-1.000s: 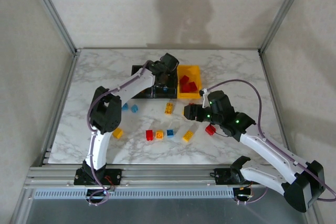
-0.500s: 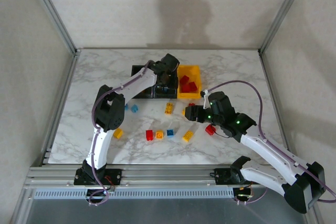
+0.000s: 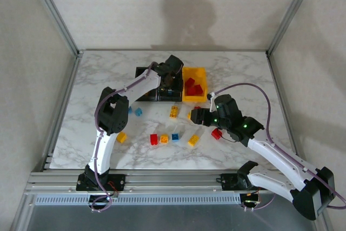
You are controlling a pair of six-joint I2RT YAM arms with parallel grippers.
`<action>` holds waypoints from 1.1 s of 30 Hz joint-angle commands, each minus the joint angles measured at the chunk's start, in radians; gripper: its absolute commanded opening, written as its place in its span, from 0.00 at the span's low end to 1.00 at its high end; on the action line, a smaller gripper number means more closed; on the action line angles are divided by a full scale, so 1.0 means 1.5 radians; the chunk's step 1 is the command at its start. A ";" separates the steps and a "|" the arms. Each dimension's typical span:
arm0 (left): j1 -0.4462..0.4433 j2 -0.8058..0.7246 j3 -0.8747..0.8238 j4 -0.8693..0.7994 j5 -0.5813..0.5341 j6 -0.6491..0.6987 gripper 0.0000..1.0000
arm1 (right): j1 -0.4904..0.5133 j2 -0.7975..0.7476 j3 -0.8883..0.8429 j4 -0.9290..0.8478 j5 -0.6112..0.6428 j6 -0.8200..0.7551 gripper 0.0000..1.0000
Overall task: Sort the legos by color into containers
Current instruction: Place the lego in the container, then pick up the lego from the middle-left of the table.
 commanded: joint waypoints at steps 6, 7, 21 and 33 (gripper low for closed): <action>0.005 0.005 0.025 -0.022 0.009 0.007 0.75 | -0.004 -0.011 -0.007 -0.002 0.005 0.007 0.63; 0.005 0.004 0.026 -0.022 0.009 0.005 0.74 | -0.004 -0.011 -0.007 -0.002 0.005 0.007 0.63; -0.007 -0.128 -0.035 0.012 0.017 -0.026 0.74 | -0.004 -0.002 0.014 0.003 -0.005 -0.011 0.63; -0.012 -0.393 -0.341 0.086 -0.055 -0.093 0.72 | 0.033 0.015 0.021 0.031 -0.029 -0.025 0.62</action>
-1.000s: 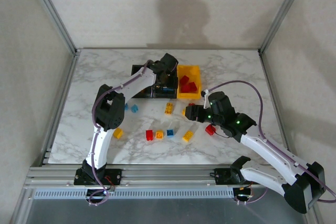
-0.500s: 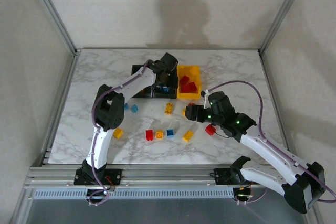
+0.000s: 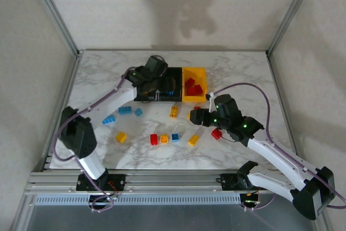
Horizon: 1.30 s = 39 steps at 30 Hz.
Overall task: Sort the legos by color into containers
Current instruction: Pick up the lego from the middle-left of the table.
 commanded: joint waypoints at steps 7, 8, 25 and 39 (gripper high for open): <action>-0.002 -0.172 -0.227 0.025 -0.065 -0.086 0.69 | 0.071 0.068 0.029 0.055 -0.001 -0.015 0.62; -0.002 -0.183 -0.245 0.027 -0.062 -0.090 0.69 | 0.074 0.080 0.031 0.055 0.003 -0.014 0.62; 0.021 -0.201 -0.361 0.043 -0.111 -0.110 0.67 | 0.094 0.116 0.032 0.082 0.017 0.013 0.62; 0.108 -0.076 -0.352 0.159 -0.051 0.014 0.73 | 0.094 0.104 0.020 0.078 0.028 0.021 0.62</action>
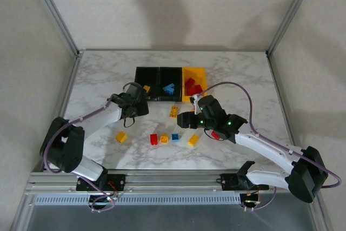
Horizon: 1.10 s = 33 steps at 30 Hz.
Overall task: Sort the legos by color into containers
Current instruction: Pick up the lego from the middle-left of the table.
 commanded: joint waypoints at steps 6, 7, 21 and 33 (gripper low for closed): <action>0.013 0.079 0.041 0.036 0.024 0.064 0.70 | 0.007 -0.014 0.003 -0.006 0.026 0.007 0.62; 0.014 0.083 0.043 0.036 0.027 0.066 0.68 | 0.007 -0.014 0.003 -0.007 0.026 0.007 0.62; 0.014 0.109 0.038 0.029 0.036 0.068 0.33 | 0.007 -0.010 0.005 -0.008 0.031 0.004 0.62; 0.013 0.116 0.040 0.015 0.041 0.074 0.26 | 0.006 -0.017 0.000 -0.012 0.040 0.005 0.62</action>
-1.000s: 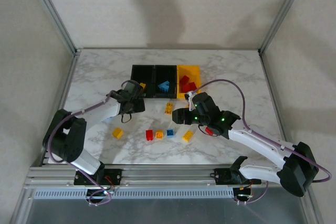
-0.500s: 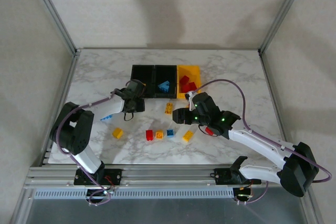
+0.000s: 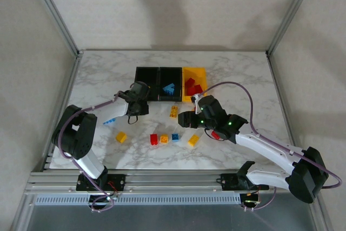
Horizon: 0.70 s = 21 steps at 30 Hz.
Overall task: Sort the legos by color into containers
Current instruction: Pick up the lego from the middle-left of the table.
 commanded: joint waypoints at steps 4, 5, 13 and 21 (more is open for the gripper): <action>0.002 0.004 0.003 -0.032 0.006 0.007 0.24 | 0.007 -0.008 0.002 -0.006 0.011 0.004 0.62; 0.000 -0.004 0.004 -0.037 0.007 0.006 0.24 | 0.007 -0.008 0.002 -0.005 0.011 0.004 0.62; -0.019 -0.057 0.018 -0.075 0.014 -0.001 0.24 | 0.007 -0.008 0.001 -0.001 0.014 0.002 0.62; -0.022 -0.062 0.041 -0.087 0.015 -0.002 0.21 | 0.007 -0.012 0.003 -0.006 0.017 0.001 0.62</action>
